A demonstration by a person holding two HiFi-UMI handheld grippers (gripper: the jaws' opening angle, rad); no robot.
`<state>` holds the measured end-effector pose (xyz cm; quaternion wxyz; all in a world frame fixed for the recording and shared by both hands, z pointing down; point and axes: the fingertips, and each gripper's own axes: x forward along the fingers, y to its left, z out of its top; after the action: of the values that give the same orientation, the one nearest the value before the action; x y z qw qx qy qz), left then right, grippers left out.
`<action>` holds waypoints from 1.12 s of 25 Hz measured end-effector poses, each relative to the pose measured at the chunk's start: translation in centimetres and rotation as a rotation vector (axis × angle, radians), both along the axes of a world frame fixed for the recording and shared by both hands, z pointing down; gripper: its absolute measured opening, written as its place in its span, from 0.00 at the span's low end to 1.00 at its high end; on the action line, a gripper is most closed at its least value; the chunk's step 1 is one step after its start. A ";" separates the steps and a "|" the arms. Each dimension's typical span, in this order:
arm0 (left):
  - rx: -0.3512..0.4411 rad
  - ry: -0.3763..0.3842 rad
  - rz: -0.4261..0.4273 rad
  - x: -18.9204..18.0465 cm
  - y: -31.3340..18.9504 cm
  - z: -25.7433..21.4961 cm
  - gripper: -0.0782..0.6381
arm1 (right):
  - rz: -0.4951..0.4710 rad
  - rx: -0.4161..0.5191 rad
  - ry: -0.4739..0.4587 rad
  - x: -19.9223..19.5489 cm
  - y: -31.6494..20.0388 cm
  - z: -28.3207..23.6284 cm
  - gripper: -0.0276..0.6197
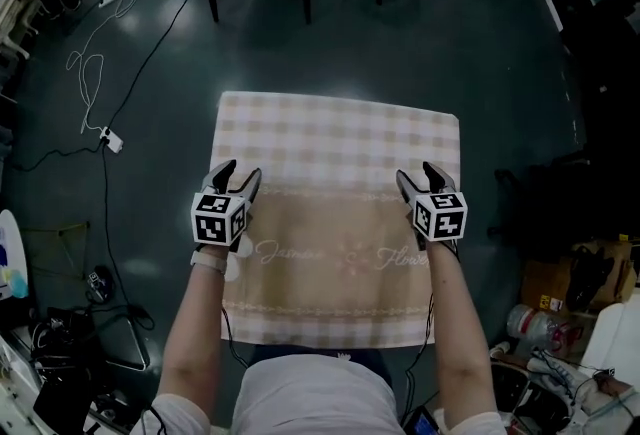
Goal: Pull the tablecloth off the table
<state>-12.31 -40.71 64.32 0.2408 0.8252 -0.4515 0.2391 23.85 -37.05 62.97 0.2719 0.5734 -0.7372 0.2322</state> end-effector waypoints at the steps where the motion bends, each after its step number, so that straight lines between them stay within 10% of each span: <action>1: -0.018 -0.006 0.009 0.0 -0.2 0.7 0.43 | 0.000 -0.021 0.014 0.4 -0.2 0.7 0.41; 21: -0.237 -0.147 0.036 0.2 2.0 10.7 0.45 | -0.024 -0.356 0.094 3.4 0.6 11.4 0.41; 28: -0.228 -0.140 -0.055 -0.2 1.6 11.0 0.23 | -0.022 -0.348 0.092 2.8 0.7 11.8 0.40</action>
<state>-12.53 -39.13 75.37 0.3071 0.7612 -0.4596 0.3391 26.61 -36.38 74.80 0.4028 0.5197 -0.6789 0.3269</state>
